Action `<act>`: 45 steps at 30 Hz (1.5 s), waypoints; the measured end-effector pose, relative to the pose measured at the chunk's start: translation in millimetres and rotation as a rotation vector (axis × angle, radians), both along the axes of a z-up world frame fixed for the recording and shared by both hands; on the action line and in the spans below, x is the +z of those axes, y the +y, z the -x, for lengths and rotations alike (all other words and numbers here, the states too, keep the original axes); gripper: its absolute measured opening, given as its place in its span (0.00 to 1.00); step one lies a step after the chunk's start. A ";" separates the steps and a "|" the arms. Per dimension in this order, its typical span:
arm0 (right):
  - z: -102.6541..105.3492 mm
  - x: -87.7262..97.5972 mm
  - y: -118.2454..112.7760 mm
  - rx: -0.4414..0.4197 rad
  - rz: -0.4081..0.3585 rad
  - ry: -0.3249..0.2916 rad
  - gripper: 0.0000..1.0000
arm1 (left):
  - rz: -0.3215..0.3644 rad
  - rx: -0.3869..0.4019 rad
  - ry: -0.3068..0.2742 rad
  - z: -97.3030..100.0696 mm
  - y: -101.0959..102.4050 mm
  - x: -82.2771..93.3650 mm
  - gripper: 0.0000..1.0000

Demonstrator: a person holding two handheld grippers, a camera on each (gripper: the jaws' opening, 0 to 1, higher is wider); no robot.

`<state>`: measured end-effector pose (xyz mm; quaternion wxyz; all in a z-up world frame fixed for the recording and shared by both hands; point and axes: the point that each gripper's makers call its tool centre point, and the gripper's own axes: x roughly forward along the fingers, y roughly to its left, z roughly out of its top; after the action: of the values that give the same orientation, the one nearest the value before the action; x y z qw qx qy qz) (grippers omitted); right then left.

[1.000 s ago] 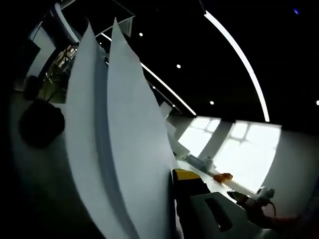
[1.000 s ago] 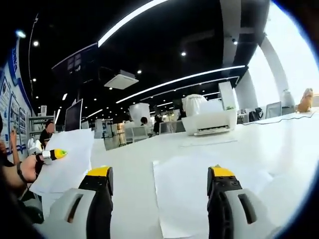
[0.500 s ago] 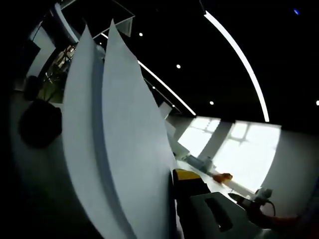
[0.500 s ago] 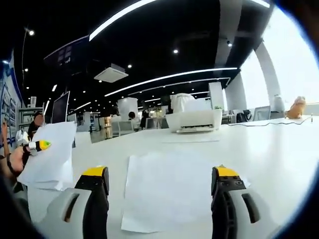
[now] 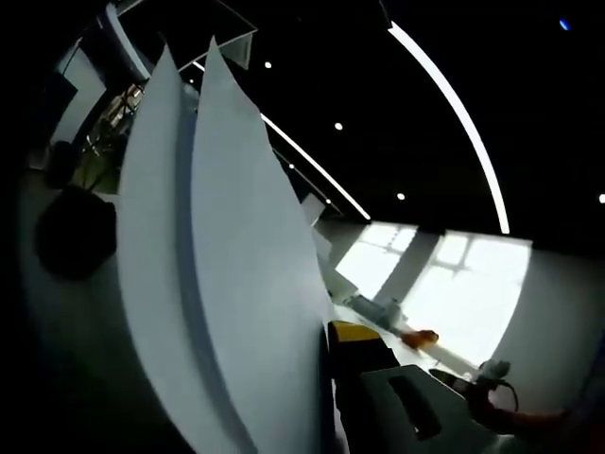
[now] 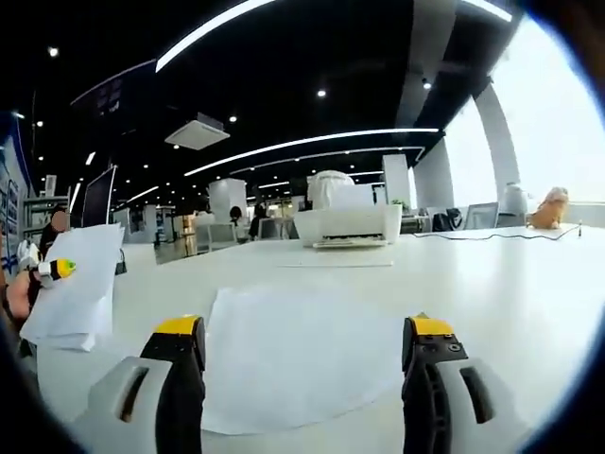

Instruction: Organize the stack of printing papers by aligning and flattening the scattered papers on the table

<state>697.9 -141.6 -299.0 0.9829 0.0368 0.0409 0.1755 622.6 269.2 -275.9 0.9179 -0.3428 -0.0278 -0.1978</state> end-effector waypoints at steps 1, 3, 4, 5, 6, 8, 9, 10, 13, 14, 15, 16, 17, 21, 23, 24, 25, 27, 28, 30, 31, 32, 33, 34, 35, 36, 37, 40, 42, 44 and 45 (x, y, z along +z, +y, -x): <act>-1.5 -0.7 -3.5 -0.008 0.005 0.002 0.82 | 0.000 0.000 0.001 -0.1 0.2 -0.2 0.08; -3.9 -1.8 -8.9 -0.018 0.012 0.006 0.82 | 0.000 0.000 0.000 0.0 0.0 -0.2 0.08; -4.7 -2.1 -11.0 -0.022 0.013 0.007 0.82 | 0.000 0.001 0.000 0.1 0.0 -0.1 0.08; -5.9 -2.2 -15.1 -0.031 0.013 0.008 0.82 | 0.000 0.001 0.001 0.1 0.0 -0.2 0.08; -6.6 -2.2 -17.2 -0.036 0.012 0.008 0.82 | 0.000 0.001 0.001 0.2 0.1 -0.2 0.08; -8.5 -2.6 -22.3 -0.048 0.013 0.010 0.82 | -0.001 0.001 0.001 0.2 0.0 -0.3 0.08; -9.5 -2.9 -24.9 -0.054 0.013 0.011 0.82 | -0.002 0.001 0.001 0.3 0.0 -0.4 0.08; -10.5 -3.1 -27.4 -0.060 0.014 0.012 0.82 | -0.002 0.001 0.001 0.3 0.0 -0.5 0.08; -13.8 -4.3 -33.8 -0.075 0.017 0.017 0.82 | -0.003 0.001 0.001 0.2 0.1 -0.5 0.08; -15.1 -4.7 -36.2 -0.081 0.018 0.019 0.82 | -0.003 0.001 0.000 0.3 0.2 -0.4 0.08; -16.4 -5.1 -38.6 -0.087 0.019 0.021 0.82 | -0.002 0.001 0.000 0.3 0.3 -0.4 0.08; -17.7 -5.6 -41.1 -0.092 0.020 0.023 0.82 | -0.002 0.001 0.000 0.3 0.3 -0.3 0.08; -18.9 -5.9 -43.3 -0.098 0.021 0.024 0.82 | -0.003 0.002 -0.001 0.4 0.4 -0.2 0.08; -24.0 -7.8 -52.3 -0.124 0.030 0.032 0.82 | -0.002 0.002 -0.002 0.7 0.5 0.2 0.08; -25.8 -8.4 -55.1 -0.130 0.032 0.035 0.82 | -0.002 0.002 -0.003 0.6 0.8 0.2 0.08; -27.0 -8.5 -56.9 -0.135 0.032 0.036 0.82 | -0.002 0.002 -0.003 0.6 0.9 0.3 0.08; -28.2 -8.8 -58.4 -0.139 0.032 0.037 0.82 | -0.001 0.003 -0.004 0.6 1.2 0.4 0.08; -30.1 -9.6 -60.9 -0.147 0.035 0.041 0.82 | 0.000 0.003 -0.005 0.7 1.5 0.7 0.08; -31.5 -10.4 -62.7 -0.153 0.039 0.044 0.82 | 0.000 0.003 -0.005 0.7 1.5 0.7 0.08; -33.3 -11.4 -65.2 -0.161 0.043 0.049 0.83 | 0.001 0.002 -0.005 0.6 1.6 0.7 0.08; -34.0 -11.7 -66.2 -0.164 0.044 0.050 0.83 | 0.001 0.002 -0.005 0.6 1.6 0.9 0.08; -34.5 -12.0 -67.0 -0.167 0.045 0.052 0.83 | 0.001 0.002 -0.006 0.8 1.6 1.0 0.08; -34.9 -11.9 -67.3 -0.167 0.043 0.052 0.84 | 0.001 0.002 -0.007 0.9 1.6 1.1 0.08; -35.4 -11.6 -67.3 -0.166 0.038 0.052 0.84 | 0.001 0.002 -0.008 1.0 1.5 1.2 0.08; -35.5 -11.8 -67.5 -0.169 0.035 0.054 0.84 | 0.001 0.002 -0.009 1.1 1.5 1.4 0.08; -35.5 -12.0 -67.1 -0.169 0.036 0.055 0.84 | 0.000 0.003 -0.008 1.0 1.5 1.3 0.08; -35.3 -12.3 -65.9 -0.166 0.039 0.055 0.85 | -0.001 0.003 -0.008 0.9 1.6 1.1 0.08; -35.1 -12.8 -64.5 -0.162 0.044 0.057 0.86 | -0.001 0.002 -0.005 0.9 1.5 0.8 0.08; -35.3 -13.1 -65.0 -0.166 0.044 0.060 0.86 | -0.003 0.004 -0.004 0.7 1.7 0.5 0.08; -35.6 -13.1 -64.7 -0.166 0.044 0.059 0.86 | -0.004 0.004 -0.007 1.1 1.6 0.8 0.08; -35.8 -13.5 -64.2 -0.165 0.046 0.061 0.87 | -0.005 0.004 -0.007 1.2 1.4 0.8 0.08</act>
<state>733.7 -205.8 -312.5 0.9929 0.0228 0.0714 0.0918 621.4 270.6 -275.1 0.9190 -0.3400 -0.0312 -0.1970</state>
